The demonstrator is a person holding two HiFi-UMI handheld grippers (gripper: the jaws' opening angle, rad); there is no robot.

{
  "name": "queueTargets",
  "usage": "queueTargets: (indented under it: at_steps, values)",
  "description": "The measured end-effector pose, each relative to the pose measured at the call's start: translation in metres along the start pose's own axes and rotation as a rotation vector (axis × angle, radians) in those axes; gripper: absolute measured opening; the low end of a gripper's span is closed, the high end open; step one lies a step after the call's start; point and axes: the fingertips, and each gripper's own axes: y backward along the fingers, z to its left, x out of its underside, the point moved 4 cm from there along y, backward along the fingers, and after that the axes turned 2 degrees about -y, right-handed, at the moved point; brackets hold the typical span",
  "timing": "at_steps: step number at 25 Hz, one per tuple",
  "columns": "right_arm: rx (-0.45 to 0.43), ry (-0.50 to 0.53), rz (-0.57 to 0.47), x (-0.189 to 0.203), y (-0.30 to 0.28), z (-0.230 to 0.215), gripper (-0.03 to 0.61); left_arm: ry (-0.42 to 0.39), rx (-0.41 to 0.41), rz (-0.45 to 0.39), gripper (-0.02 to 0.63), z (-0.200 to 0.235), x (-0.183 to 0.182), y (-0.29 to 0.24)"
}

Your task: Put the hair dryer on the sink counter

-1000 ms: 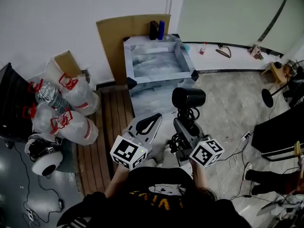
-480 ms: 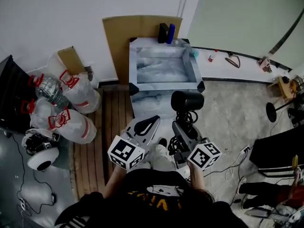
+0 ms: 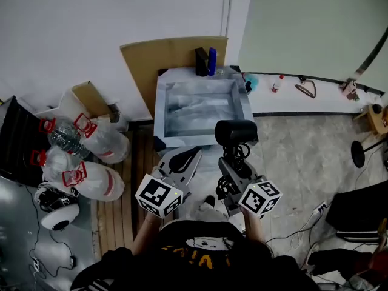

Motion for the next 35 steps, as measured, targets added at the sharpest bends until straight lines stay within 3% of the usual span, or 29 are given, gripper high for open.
queueTargets:
  at_steps: [7, 17, 35]
  values:
    - [-0.038, -0.014, 0.041, -0.025, -0.024, -0.044, 0.193, -0.005, -0.057, 0.056, 0.009, 0.014, 0.004, -0.052]
    - [-0.061, -0.053, 0.065, -0.032, -0.040, -0.069, 0.193, -0.011, -0.066, 0.086, 0.009, 0.021, 0.007, -0.084]
    - [0.060, -0.087, 0.068, -0.064, -0.101, -0.136, 0.193, -0.014, 0.038, 0.110, 0.009, 0.074, 0.016, -0.143]
